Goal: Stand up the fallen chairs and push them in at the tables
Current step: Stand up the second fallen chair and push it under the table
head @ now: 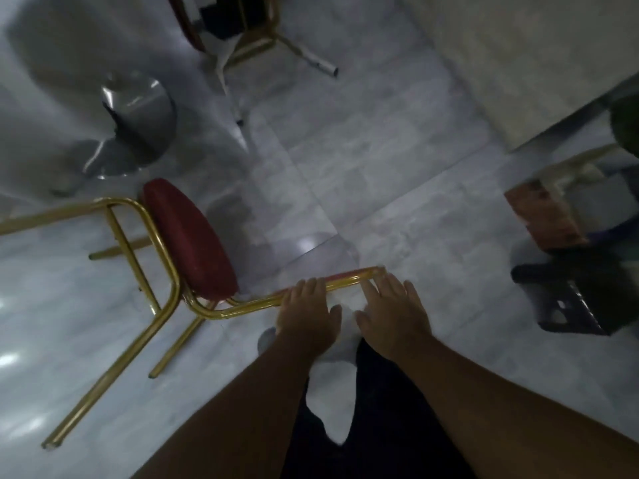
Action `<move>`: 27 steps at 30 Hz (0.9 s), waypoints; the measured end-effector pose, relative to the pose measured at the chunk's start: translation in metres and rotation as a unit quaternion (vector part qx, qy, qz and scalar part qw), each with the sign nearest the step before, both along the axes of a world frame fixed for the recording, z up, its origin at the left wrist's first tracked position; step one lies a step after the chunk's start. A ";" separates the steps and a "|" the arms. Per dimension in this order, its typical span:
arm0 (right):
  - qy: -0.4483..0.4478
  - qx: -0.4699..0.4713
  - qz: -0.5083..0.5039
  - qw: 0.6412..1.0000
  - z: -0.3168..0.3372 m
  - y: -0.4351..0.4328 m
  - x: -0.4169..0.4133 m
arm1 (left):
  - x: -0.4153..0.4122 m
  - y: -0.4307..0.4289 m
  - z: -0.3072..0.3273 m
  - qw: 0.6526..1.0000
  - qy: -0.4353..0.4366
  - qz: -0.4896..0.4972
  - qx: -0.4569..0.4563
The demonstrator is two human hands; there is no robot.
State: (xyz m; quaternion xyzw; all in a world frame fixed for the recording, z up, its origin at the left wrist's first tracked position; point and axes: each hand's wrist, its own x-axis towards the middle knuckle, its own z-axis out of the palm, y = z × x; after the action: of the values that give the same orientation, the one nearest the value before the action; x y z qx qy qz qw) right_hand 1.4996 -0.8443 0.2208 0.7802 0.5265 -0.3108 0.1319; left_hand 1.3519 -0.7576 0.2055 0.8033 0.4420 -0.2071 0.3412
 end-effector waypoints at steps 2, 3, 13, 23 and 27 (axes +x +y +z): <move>0.001 0.005 0.053 0.999 -0.039 0.015 0.026 | 0.019 -0.002 -0.032 0.999 0.018 0.040 -0.005; 0.006 0.005 0.073 0.997 -0.060 0.023 0.038 | 0.028 -0.003 -0.050 0.997 0.029 0.065 -0.013; 0.065 -0.008 0.186 0.980 -0.259 0.030 0.098 | 0.074 -0.007 -0.227 0.995 0.089 0.041 0.009; 0.121 0.152 0.167 0.967 -0.305 0.015 0.108 | 0.074 -0.014 -0.277 0.984 0.050 -0.028 0.167; 0.108 0.193 0.173 0.960 -0.288 0.026 0.102 | 0.064 -0.004 -0.262 0.983 0.031 -0.020 0.179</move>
State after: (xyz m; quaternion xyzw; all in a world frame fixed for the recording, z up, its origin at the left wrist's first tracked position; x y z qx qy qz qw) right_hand 1.6016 -0.8185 -0.0672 0.6493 0.7147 -0.2586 -0.0268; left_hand 1.4162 -0.7616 -0.0567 0.8533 0.4663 -0.1560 0.1734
